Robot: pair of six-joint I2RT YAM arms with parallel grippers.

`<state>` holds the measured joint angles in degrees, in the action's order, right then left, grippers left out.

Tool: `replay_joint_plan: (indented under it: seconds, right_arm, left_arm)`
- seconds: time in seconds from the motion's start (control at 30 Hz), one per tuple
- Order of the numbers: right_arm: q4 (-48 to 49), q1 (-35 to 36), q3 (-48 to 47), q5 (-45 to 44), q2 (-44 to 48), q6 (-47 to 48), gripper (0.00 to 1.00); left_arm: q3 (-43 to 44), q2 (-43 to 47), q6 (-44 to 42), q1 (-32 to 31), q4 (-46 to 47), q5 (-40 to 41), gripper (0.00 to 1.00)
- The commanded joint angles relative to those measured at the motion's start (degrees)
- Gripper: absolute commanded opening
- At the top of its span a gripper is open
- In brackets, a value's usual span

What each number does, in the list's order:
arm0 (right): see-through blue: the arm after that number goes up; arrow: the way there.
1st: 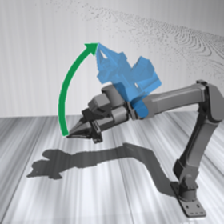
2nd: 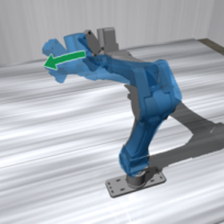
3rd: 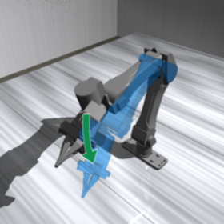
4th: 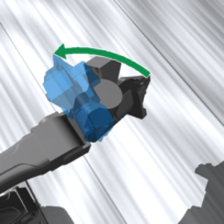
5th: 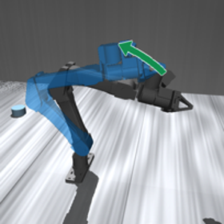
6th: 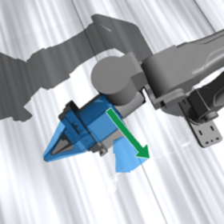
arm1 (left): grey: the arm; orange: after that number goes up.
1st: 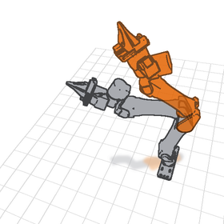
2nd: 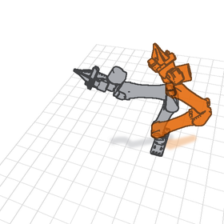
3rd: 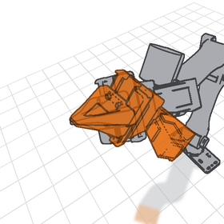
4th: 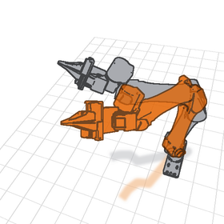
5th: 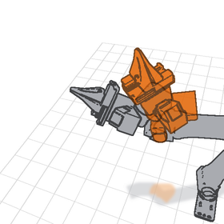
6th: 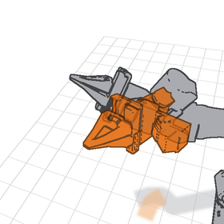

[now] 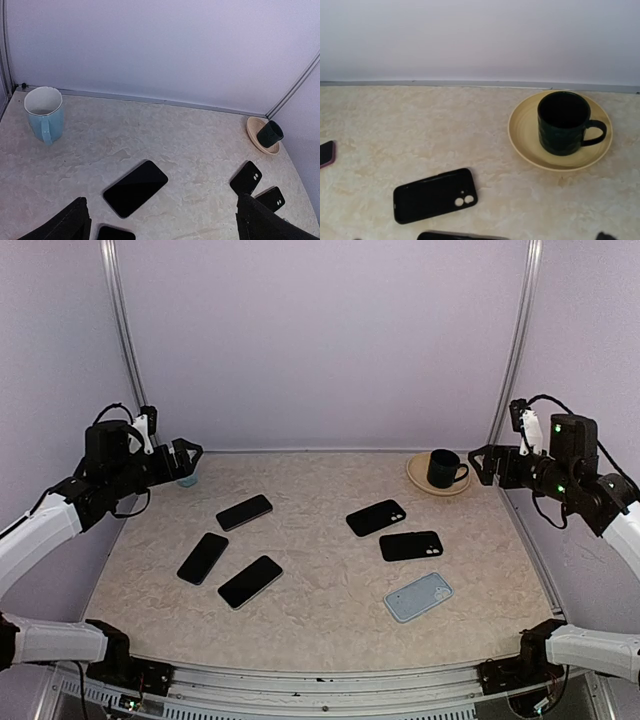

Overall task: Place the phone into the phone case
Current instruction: Move the phone to the center of the board.

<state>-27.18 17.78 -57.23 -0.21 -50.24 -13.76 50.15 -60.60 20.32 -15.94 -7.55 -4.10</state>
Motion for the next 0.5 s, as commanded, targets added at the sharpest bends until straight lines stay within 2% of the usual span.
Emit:
replay_joint_plan:
  seconds: [0.0,0.17,0.47]
  right_arm:
    - [-0.90,-0.82,-1.24,-0.02,0.40,0.75,1.00]
    - [-1.63,-0.82,-0.85,5.23,-0.51,4.40,1.00]
    - [-4.17,-0.82,-0.89,4.25,-5.47,3.87,1.00]
  left_arm:
    - [3.02,-1.31,-2.36,-0.52,-1.38,-0.36,0.99]
    - [5.90,-4.18,-5.19,-0.87,-4.61,-0.34,0.99]
    - [9.13,-8.87,-9.00,-2.66,-8.01,-0.87,0.99]
